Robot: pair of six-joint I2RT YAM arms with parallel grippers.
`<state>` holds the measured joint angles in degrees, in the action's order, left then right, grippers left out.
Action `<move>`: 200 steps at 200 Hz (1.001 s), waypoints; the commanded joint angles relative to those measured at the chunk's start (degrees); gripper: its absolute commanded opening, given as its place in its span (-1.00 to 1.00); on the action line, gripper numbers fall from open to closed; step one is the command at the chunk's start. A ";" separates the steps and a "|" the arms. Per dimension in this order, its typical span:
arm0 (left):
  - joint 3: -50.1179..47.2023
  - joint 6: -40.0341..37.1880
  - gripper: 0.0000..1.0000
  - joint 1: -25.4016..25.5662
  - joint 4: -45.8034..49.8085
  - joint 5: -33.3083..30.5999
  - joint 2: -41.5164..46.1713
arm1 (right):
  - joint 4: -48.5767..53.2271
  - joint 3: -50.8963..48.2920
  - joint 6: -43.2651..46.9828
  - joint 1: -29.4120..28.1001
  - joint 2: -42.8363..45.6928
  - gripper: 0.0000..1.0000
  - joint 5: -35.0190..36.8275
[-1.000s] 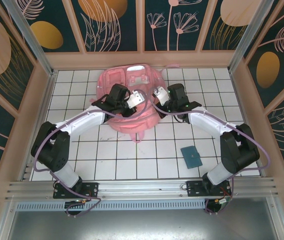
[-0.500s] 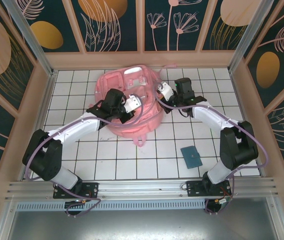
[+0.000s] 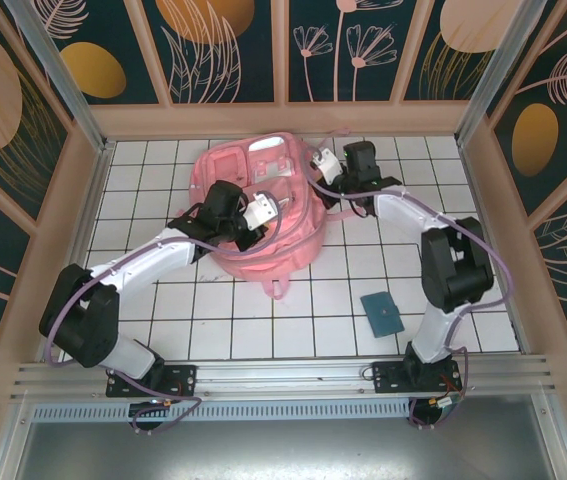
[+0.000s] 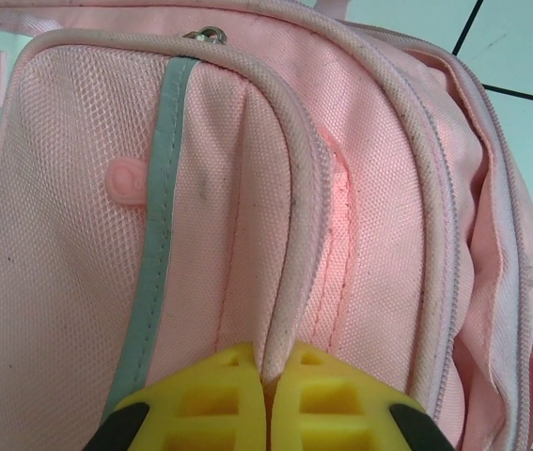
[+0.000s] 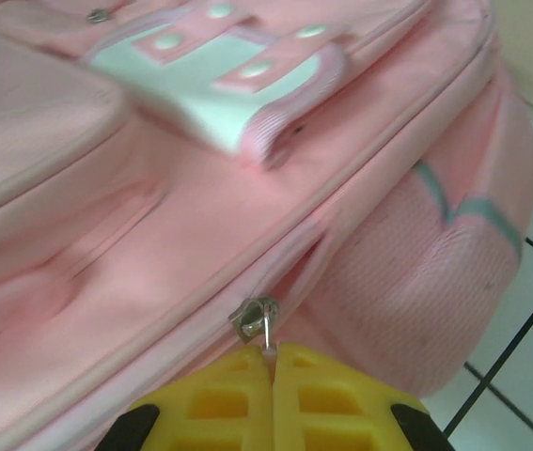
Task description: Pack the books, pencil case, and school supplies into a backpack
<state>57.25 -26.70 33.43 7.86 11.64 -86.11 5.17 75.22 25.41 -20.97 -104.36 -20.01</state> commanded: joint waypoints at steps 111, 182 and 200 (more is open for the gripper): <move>-5.39 3.14 -1.00 -0.17 0.78 0.58 9.61 | 15.86 0.79 9.24 1.43 8.35 0.25 -22.94; -5.79 3.14 -1.00 -0.21 0.94 -0.56 10.91 | 13.26 -0.21 12.76 -4.18 4.58 0.20 -21.34; -6.01 3.23 -1.00 -0.20 0.63 -0.65 11.05 | 14.35 1.58 13.84 -4.60 2.19 0.11 -21.12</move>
<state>51.27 -25.80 33.23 10.33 10.44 -77.76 17.91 73.91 35.79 -24.82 -98.67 -39.97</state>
